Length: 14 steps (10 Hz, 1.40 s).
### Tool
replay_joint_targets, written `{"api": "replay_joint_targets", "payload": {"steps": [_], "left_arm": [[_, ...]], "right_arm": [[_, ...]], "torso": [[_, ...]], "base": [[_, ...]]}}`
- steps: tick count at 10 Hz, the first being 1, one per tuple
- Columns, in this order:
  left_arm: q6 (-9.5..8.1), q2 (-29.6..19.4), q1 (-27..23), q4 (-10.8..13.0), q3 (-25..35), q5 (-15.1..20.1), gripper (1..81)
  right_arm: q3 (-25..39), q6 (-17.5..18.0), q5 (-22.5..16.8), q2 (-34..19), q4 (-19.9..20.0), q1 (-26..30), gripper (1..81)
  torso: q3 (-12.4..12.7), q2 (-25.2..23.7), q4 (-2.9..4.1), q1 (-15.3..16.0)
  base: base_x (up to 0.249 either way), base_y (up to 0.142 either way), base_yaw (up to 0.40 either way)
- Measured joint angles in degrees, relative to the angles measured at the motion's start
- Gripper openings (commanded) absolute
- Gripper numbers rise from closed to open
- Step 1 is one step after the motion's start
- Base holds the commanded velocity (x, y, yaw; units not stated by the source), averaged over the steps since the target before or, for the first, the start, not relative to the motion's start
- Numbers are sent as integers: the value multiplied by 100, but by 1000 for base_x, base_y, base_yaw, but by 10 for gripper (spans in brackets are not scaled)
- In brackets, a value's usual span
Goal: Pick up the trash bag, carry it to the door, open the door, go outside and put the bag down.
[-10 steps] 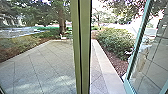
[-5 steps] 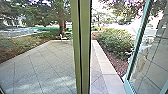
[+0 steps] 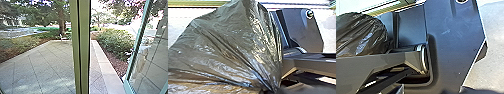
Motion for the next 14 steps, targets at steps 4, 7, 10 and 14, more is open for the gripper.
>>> {"api": "replay_joint_targets", "payload": {"steps": [4, 7, 10, 14], "left_arm": [[2, 33, 7, 0, 24, 18, 10], [0, 17, 2, 0, -2, 18, 10], [0, 30, 0, 0, 2, 16, 10], [22, 17, 0, 2, -2, 13, 10]], "right_arm": [[-28, -2, 7, -2, -5, -2, 811], [-9, -2, 5, 13, -5, -17, 811], [-9, -2, 11, 16, -5, -33, 811], [-9, -2, 11, 30, -5, -30, 811]], "torso": [[2, 0, 0, 0], [2, 0, 0, 0], [2, 0, 0, 0], [2, 0, 0, 0]], "base": [[0, -93, 0], [0, -98, 0], [0, -103, 0], [0, -119, 0]]}}
